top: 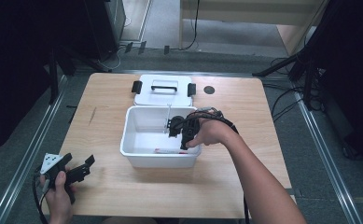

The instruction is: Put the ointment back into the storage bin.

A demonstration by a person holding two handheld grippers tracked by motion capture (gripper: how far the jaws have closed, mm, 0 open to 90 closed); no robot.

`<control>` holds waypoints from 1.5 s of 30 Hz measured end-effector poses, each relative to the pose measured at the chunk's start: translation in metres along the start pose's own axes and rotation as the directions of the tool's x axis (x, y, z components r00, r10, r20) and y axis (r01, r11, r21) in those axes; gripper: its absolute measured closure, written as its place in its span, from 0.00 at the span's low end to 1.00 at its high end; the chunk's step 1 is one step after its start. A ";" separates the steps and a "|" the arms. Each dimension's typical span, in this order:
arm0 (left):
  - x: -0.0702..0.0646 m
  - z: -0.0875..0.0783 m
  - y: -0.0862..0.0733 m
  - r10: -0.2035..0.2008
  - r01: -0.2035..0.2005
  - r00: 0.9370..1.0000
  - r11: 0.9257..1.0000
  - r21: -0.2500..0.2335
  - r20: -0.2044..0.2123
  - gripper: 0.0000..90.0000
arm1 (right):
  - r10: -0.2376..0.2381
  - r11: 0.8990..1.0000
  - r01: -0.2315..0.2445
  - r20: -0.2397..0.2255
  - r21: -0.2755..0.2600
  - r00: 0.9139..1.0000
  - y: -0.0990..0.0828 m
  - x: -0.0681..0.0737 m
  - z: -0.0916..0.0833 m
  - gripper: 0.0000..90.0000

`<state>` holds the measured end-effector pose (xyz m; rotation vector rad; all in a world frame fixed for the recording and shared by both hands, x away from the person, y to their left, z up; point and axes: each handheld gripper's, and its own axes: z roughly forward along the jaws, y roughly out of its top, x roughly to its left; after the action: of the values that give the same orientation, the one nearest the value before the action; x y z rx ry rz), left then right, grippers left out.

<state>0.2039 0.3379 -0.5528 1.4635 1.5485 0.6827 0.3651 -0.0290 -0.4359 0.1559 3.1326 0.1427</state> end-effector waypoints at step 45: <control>0.000 0.000 0.000 0.003 -0.003 1.000 1.000 0.002 -0.002 0.08 | 0.343 0.906 -0.330 0.003 -0.265 0.939 -0.116 0.000 -0.081 0.78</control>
<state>0.2038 0.3377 -0.5526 1.4676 1.5487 0.6846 0.3526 -0.1513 -0.3659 0.6847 2.9670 0.5397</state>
